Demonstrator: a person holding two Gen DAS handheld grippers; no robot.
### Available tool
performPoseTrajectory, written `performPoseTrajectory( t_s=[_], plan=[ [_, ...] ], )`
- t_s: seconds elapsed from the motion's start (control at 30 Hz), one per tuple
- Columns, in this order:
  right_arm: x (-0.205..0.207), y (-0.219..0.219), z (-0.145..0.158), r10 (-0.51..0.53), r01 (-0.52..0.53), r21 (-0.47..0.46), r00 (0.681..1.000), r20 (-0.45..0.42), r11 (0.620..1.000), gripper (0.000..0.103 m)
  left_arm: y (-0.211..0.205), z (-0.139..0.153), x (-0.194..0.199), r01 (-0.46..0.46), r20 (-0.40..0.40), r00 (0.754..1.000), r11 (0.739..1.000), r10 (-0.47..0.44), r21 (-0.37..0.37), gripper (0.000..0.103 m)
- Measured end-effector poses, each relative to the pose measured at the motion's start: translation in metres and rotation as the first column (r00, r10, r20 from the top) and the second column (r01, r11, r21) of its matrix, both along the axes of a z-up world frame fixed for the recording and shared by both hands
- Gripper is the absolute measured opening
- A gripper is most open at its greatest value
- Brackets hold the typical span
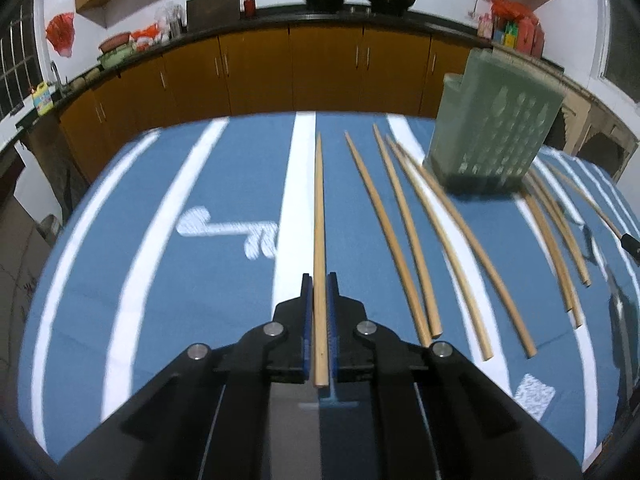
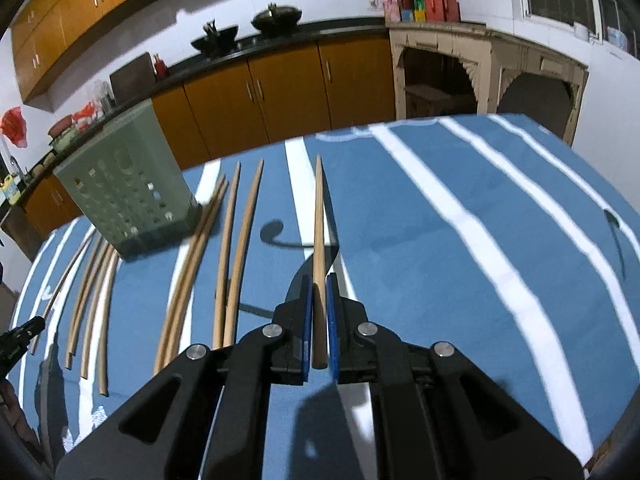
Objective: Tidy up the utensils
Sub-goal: 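Lift the chopsticks with both grippers and carry them above the green holder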
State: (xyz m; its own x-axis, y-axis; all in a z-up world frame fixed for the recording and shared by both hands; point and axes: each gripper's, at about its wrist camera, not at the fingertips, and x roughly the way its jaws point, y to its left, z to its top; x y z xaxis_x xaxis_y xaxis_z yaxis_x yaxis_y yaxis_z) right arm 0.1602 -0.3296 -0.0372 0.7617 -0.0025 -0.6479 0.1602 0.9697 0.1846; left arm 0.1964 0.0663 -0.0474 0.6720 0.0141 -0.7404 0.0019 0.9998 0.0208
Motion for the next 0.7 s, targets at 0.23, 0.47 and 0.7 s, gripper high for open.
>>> performPoseTrajectory(
  t_s=[0.23, 0.47, 0.7],
  plan=[
    [-0.010, -0.005, 0.037, -0.005, 0.007, -0.013, 0.992, 0.126, 1.000, 0.008, 0.002, 0.053, -0.018, 0.010, 0.157, 0.988, 1.000, -0.009, -0.004, 0.008],
    [-0.009, -0.012, 0.072, -0.014, 0.014, 0.000, 0.969, 0.245, 1.000, 0.008, 0.008, 0.100, -0.022, -0.001, 0.291, 0.957, 0.999, 0.012, -0.039, 0.008],
    [-0.001, -0.014, 0.095, -0.010, 0.011, -0.003, 0.953, 0.302, 1.000, 0.008, 0.014, 0.123, -0.011, -0.010, 0.330, 0.944, 0.998, 0.032, -0.068, 0.008]
  ],
)
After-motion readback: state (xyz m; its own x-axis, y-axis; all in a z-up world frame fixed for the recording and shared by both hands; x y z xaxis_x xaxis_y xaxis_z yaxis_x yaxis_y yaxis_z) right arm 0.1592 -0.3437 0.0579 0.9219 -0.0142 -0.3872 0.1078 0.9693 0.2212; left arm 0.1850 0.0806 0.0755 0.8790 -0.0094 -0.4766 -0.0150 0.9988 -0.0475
